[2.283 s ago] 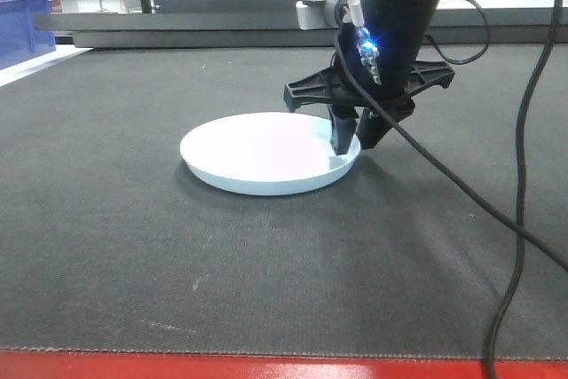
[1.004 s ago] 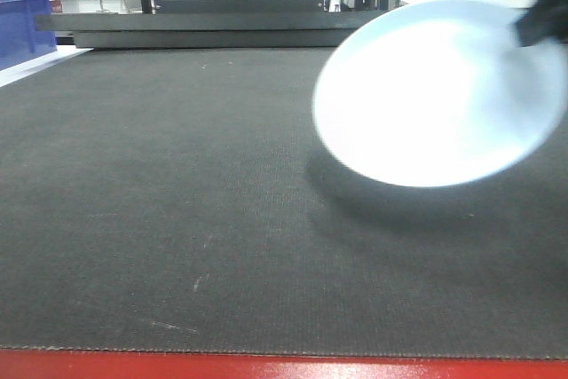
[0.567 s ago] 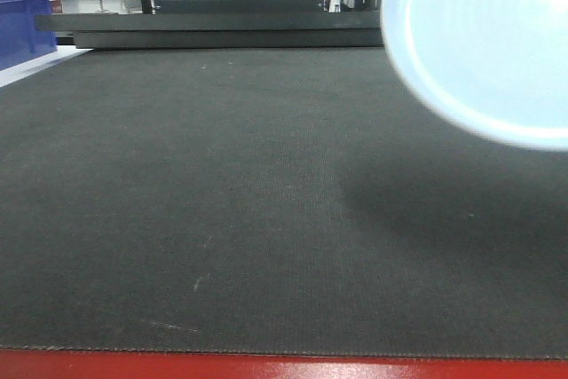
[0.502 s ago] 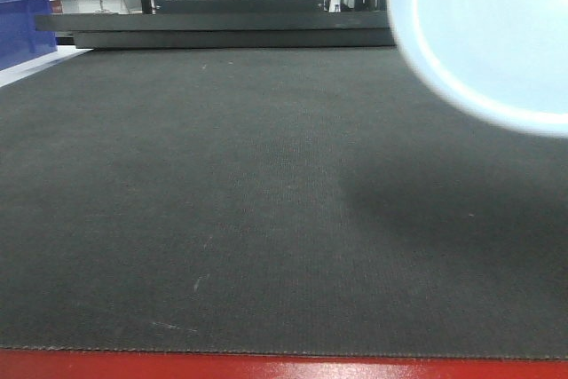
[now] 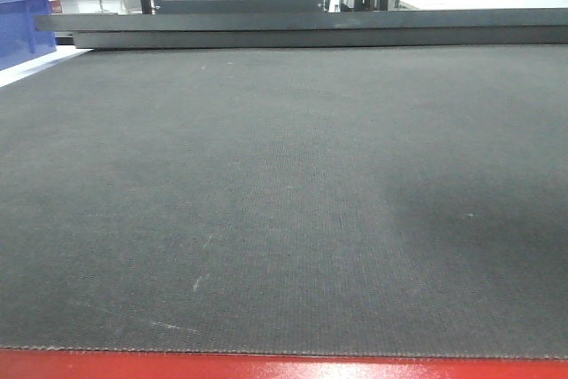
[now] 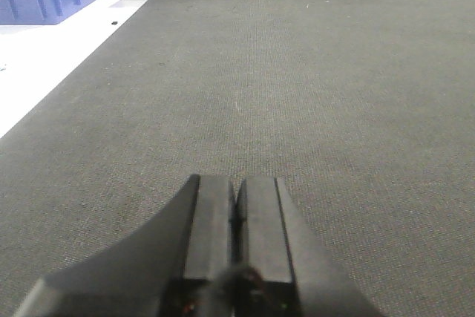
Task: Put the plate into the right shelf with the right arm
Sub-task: 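Grip the plate rim with the right gripper and lift it upward, then drive the base away from the table holding the plate in the right gripper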
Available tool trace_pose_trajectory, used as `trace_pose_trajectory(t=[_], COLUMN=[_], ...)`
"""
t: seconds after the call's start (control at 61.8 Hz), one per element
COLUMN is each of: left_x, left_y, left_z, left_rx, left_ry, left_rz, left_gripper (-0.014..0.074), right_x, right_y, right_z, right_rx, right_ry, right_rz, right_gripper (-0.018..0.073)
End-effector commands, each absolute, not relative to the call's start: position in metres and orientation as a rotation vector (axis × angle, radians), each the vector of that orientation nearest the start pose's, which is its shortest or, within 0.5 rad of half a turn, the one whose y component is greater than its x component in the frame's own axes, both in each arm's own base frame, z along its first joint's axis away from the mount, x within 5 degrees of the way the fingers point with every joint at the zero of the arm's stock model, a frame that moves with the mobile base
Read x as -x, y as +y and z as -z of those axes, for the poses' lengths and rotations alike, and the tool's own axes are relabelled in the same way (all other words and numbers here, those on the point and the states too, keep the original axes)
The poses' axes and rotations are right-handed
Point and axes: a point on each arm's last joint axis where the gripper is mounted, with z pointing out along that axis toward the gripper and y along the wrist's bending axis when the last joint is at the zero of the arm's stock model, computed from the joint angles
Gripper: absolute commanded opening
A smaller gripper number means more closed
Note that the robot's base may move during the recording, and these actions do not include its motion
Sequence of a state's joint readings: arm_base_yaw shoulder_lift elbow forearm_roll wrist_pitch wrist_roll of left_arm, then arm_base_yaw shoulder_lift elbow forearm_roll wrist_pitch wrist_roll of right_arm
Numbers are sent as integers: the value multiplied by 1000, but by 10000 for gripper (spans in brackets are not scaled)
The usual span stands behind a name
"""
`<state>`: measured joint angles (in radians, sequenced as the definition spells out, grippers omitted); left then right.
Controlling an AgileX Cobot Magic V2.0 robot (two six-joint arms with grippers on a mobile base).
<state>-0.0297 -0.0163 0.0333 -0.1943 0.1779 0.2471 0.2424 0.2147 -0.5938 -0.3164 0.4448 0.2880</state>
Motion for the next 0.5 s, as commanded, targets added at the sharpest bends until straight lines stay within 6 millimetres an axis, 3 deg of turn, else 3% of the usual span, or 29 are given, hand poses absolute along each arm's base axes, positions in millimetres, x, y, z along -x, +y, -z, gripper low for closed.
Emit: trace_pose_trajectory(t=[0.0,0.486], left_x=[-56,-56], left_y=[-3,-3], left_z=[-192,-192], left_rx=[-73,-73], left_ry=[1588,1588], left_rz=[5,5], left_gripper=[-47,-47], right_x=[-31,-30], right_y=[-5,-5], right_z=[-380,-382], right_rx=[79,78], right_ry=[1439,1432], right_rz=[-82,-83], right_gripper=[29,29])
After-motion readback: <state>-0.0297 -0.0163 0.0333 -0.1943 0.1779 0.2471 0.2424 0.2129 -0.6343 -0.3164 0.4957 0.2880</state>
